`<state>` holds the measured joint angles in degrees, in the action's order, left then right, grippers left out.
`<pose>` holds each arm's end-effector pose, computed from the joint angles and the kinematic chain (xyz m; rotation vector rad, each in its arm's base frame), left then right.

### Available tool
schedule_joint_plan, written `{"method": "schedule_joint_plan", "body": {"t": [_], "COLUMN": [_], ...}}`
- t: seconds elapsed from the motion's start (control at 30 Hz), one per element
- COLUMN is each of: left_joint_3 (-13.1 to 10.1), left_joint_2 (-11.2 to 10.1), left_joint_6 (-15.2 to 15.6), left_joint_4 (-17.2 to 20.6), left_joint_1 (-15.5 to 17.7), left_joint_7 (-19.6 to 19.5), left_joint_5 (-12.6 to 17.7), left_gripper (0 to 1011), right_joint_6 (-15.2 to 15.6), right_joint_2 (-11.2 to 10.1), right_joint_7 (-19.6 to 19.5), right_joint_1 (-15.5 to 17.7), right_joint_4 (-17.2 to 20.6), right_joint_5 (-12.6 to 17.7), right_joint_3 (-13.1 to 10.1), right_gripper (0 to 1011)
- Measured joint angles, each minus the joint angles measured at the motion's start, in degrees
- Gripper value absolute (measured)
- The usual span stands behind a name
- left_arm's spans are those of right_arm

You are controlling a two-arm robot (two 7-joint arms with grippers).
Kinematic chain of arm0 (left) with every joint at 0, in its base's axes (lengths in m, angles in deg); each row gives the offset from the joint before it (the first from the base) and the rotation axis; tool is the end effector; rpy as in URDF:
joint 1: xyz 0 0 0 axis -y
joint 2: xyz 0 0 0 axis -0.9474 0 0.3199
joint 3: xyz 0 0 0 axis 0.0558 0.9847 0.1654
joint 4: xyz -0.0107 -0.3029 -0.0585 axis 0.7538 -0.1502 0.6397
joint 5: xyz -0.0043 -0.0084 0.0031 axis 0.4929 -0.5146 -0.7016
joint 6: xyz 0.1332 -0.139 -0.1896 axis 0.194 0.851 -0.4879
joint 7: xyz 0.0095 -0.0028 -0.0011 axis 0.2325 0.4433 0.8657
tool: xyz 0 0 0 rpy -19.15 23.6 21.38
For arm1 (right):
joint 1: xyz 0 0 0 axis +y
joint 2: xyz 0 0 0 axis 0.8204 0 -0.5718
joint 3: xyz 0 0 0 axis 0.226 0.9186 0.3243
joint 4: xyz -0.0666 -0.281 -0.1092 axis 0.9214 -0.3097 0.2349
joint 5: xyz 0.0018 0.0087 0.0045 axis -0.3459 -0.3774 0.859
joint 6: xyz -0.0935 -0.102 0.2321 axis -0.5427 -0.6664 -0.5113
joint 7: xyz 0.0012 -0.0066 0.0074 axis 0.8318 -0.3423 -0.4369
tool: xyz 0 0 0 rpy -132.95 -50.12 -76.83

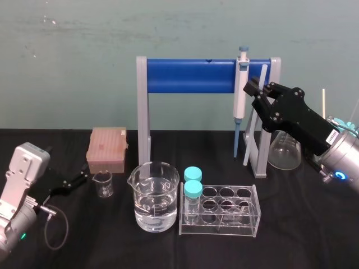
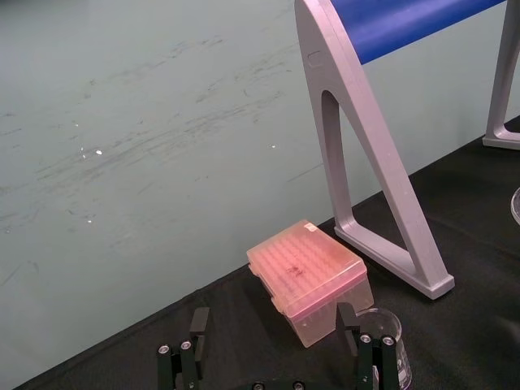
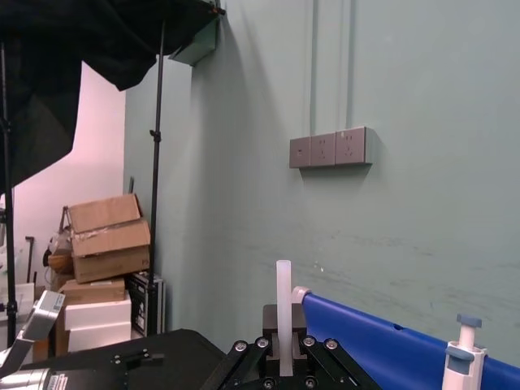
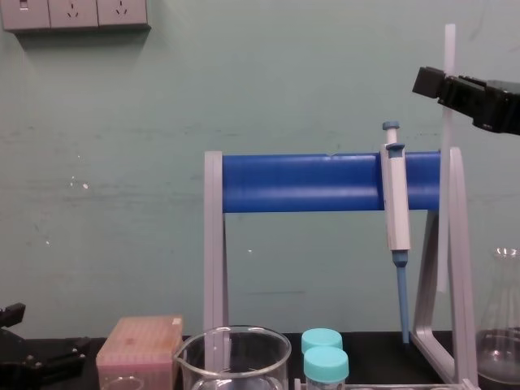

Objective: Pick up the stirring rod with one hand, then place it down.

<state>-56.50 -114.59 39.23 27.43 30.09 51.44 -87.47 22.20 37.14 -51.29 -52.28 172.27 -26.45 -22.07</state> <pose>0.3246 0.1034 -0.3097 0.3045 -0.2849 1.2479 0.3594 -0.0848 -0.2151 0.2882 -0.2229 -0.6867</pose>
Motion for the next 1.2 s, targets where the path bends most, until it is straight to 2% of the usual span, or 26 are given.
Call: {"method": "schedule_joint_plan", "body": {"t": [1.2], "left_joint_3": [0.0], "left_joint_2": [0.0], "left_joint_6": [0.0], "left_joint_4": [0.0], "left_joint_1": [0.0], "left_joint_7": [0.0], "left_joint_5": [0.0], "left_gripper": [1000], "right_joint_6": [0.6], "right_joint_2": [-0.8], "right_joint_7": [0.4], "right_joint_1": [0.2], "right_joint_4": [-0.6], "right_joint_5": [0.7], "right_joint_3": [0.6], "right_gripper": [71]}}
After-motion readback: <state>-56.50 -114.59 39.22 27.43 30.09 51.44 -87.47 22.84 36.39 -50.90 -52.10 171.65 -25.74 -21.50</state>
